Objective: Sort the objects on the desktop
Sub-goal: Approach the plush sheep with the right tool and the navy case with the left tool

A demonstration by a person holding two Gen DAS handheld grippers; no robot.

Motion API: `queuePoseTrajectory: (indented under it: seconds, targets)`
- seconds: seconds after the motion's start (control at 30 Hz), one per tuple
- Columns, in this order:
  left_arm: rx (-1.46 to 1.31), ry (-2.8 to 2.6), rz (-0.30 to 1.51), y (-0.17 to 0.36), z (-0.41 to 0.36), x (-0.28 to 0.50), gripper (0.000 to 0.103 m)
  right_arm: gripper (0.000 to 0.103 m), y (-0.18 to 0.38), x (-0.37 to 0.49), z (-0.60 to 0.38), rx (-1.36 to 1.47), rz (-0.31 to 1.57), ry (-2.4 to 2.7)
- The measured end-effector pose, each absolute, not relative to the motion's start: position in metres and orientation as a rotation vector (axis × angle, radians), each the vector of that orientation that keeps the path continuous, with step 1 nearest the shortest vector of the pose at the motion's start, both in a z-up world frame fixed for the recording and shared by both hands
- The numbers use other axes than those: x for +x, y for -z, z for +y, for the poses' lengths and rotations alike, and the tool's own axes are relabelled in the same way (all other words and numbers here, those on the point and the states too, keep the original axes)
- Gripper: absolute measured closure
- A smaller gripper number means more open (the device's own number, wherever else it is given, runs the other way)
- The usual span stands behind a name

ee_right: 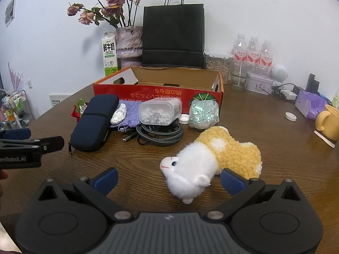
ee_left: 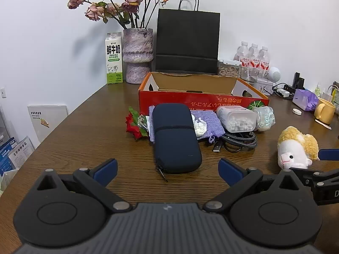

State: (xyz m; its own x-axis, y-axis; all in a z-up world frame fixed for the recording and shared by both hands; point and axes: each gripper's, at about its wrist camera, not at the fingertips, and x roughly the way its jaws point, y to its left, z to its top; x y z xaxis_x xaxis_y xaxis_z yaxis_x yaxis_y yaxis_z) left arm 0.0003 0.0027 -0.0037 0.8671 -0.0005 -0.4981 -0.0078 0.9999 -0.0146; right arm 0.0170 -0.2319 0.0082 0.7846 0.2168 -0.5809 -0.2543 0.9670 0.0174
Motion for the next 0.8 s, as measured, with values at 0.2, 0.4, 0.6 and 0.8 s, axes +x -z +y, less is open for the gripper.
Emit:
queuePoseTrajectory:
  seconds: [0.2,0.4,0.6,0.8]
  targets:
    - [-0.019,0.0,0.516,0.0038,0.0025,-0.0003,0.0,0.0,-0.008,0.0172,-0.2316,-0.063,0.618,-0.254]
    - [-0.022,-0.001,0.515,0.0036,0.0027,-0.0007,0.0,0.0,-0.0095,0.0163,-0.2317,-0.063,0.616,-0.254]
    - [-0.027,0.003,0.513,0.0031,0.0041,-0.0013,0.0,0.0,-0.0107,0.0157,-0.2306,-0.071,0.613,-0.25]
    - [-0.028,0.003,0.514,0.0022,0.0044,-0.0018,0.0,0.0,-0.0118,0.0149,-0.2297,-0.078,0.606,-0.247]
